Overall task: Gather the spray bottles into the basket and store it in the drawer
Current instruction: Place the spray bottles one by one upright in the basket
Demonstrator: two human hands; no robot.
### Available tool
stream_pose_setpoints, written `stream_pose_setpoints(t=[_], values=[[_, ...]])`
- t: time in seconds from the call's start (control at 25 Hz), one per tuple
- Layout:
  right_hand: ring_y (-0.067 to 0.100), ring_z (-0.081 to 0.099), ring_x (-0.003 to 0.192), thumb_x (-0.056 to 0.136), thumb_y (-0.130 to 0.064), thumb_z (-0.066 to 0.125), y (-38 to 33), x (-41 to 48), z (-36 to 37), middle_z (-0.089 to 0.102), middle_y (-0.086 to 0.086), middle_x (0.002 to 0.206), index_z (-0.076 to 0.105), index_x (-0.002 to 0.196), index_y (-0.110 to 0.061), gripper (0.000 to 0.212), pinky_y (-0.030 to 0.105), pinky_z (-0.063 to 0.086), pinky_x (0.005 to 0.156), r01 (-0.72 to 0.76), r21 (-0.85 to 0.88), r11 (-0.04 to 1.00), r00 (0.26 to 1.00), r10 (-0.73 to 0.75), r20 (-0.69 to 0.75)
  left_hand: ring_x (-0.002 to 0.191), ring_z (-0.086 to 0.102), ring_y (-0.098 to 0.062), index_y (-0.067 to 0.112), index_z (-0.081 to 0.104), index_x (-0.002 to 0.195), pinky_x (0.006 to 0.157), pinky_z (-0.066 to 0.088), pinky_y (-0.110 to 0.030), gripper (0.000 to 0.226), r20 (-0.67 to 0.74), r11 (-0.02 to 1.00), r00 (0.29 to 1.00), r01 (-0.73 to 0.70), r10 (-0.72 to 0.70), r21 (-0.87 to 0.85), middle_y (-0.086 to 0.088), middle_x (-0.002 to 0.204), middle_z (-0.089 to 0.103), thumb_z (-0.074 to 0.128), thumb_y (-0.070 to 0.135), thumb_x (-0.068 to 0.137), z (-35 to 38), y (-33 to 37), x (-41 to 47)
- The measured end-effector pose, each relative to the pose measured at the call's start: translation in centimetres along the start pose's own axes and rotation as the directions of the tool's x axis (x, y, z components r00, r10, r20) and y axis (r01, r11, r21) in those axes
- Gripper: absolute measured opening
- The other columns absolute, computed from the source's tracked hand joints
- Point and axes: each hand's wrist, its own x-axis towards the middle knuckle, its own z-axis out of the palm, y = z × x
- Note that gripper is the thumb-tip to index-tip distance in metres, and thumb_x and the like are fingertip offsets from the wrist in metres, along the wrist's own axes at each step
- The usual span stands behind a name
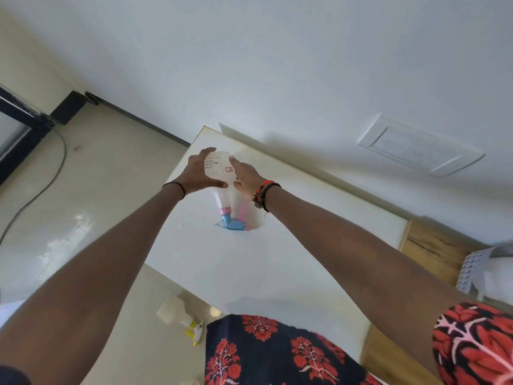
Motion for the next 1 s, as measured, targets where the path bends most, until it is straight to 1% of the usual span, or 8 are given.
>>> stream_pose_setpoints(t=[0.16, 0.28, 0.36, 0.56, 0.68, 0.8, 0.92, 1.0], values=[[0.035, 0.035, 0.138, 0.101, -0.033, 0.036, 0.5, -0.4, -0.7, 0.037, 0.022, 0.148, 0.034, 0.143, 0.003, 0.056, 0.044, 0.028, 0.117, 0.041, -0.095, 0.995, 0.999, -0.038, 0.039, 0.126, 0.038, -0.026, 0.022, 0.034, 0.139, 0.097, 0.039, -0.029, 0.092, -0.058, 0.999, 0.998, 0.007, -0.009, -0.036, -0.014, 0.133, 0.038, 0.088, 0.028, 0.065, 1.2, -0.4, -1.1], [0.024, 0.051, 0.122, 0.099, -0.030, 0.040, 1.2, -0.8, -1.9, 0.057, 0.011, 0.125, 0.048, 0.133, -0.003, 0.044, 0.037, 0.039, 0.111, -0.028, -0.089, 0.996, 0.998, 0.032, 0.049, 0.123, 0.044, -0.022, 0.026, 0.036, 0.138, 0.097, 0.046, -0.034, 0.092, -0.018, 0.992, 0.997, 0.073, -0.076, -0.100, -0.010, 0.130, 0.045, 0.088, 0.038, 0.063, 1.7, -0.7, -2.1], [0.019, 0.053, 0.106, 0.098, -0.030, 0.044, 1.4, -1.2, -3.3, 0.056, 0.004, 0.105, 0.052, 0.128, -0.004, 0.040, 0.032, 0.046, 0.105, -0.030, -0.131, 0.991, 0.996, 0.040, 0.075, 0.119, 0.054, -0.022, 0.028, 0.037, 0.137, 0.092, 0.056, -0.040, 0.093, 0.052, 0.954, 0.990, 0.143, -0.134, -0.263, -0.007, 0.129, 0.051, 0.087, 0.040, 0.059, 1.9, -0.5, -3.1], [0.022, 0.058, 0.096, 0.098, -0.019, 0.045, 1.4, -4.0, -8.0, 0.057, 0.009, 0.109, 0.059, 0.124, -0.005, 0.033, 0.031, 0.051, 0.094, 0.009, -0.237, 0.971, 0.983, 0.034, 0.180, 0.100, 0.071, -0.022, 0.026, 0.036, 0.137, 0.073, 0.062, -0.030, 0.096, 0.286, 0.761, 0.945, 0.299, -0.155, -0.576, -0.006, 0.127, 0.059, 0.089, 0.040, 0.058, 3.1, 0.9, -6.2], [0.023, 0.062, 0.094, 0.100, -0.011, 0.039, 1.4, -6.7, -11.1, 0.059, 0.011, 0.114, 0.056, 0.128, -0.005, 0.033, 0.030, 0.051, 0.092, 0.006, -0.161, 0.987, 0.972, 0.033, 0.235, 0.111, 0.065, -0.026, 0.021, 0.041, 0.132, 0.078, 0.061, -0.034, 0.079, 0.354, 0.656, 0.927, 0.346, -0.127, -0.671, -0.010, 0.133, 0.051, 0.083, 0.039, 0.068, 4.8, 2.3, -8.1], [0.029, 0.058, 0.116, 0.098, -0.004, 0.035, 2.9, -9.7, -14.0, 0.056, 0.019, 0.127, 0.050, 0.134, -0.004, 0.039, 0.034, 0.048, 0.100, 0.000, -0.039, 0.999, 0.969, 0.010, 0.247, 0.118, 0.060, -0.028, 0.021, 0.046, 0.127, 0.078, 0.060, -0.034, 0.067, 0.405, 0.577, 0.910, 0.379, -0.089, -0.723, -0.013, 0.137, 0.047, 0.079, 0.042, 0.072, 6.8, 4.5, -10.0], [0.023, 0.059, 0.104, 0.097, -0.017, 0.049, 5.1, -12.9, -15.7, 0.059, 0.008, 0.124, 0.045, 0.139, -0.010, 0.043, 0.030, 0.051, 0.094, 0.012, 0.087, 0.996, 0.975, -0.031, 0.219, 0.121, 0.060, -0.034, 0.020, 0.048, 0.131, 0.081, 0.059, -0.035, 0.073, 0.465, 0.482, 0.883, 0.434, -0.060, -0.761, -0.017, 0.137, 0.051, 0.079, 0.046, 0.070, 9.2, 7.0, -11.6], [0.023, 0.057, 0.104, 0.093, -0.023, 0.057, 6.9, -15.1, -17.1, 0.060, 0.004, 0.122, 0.052, 0.133, -0.021, 0.040, 0.038, 0.045, 0.105, 0.014, 0.178, 0.984, 0.983, -0.046, 0.180, 0.119, 0.062, -0.035, 0.021, 0.052, 0.131, 0.083, 0.059, -0.036, 0.068, 0.520, 0.415, 0.854, 0.484, -0.030, -0.771, -0.020, 0.134, 0.058, 0.078, 0.046, 0.073, 11.2, 8.9, -13.1]])
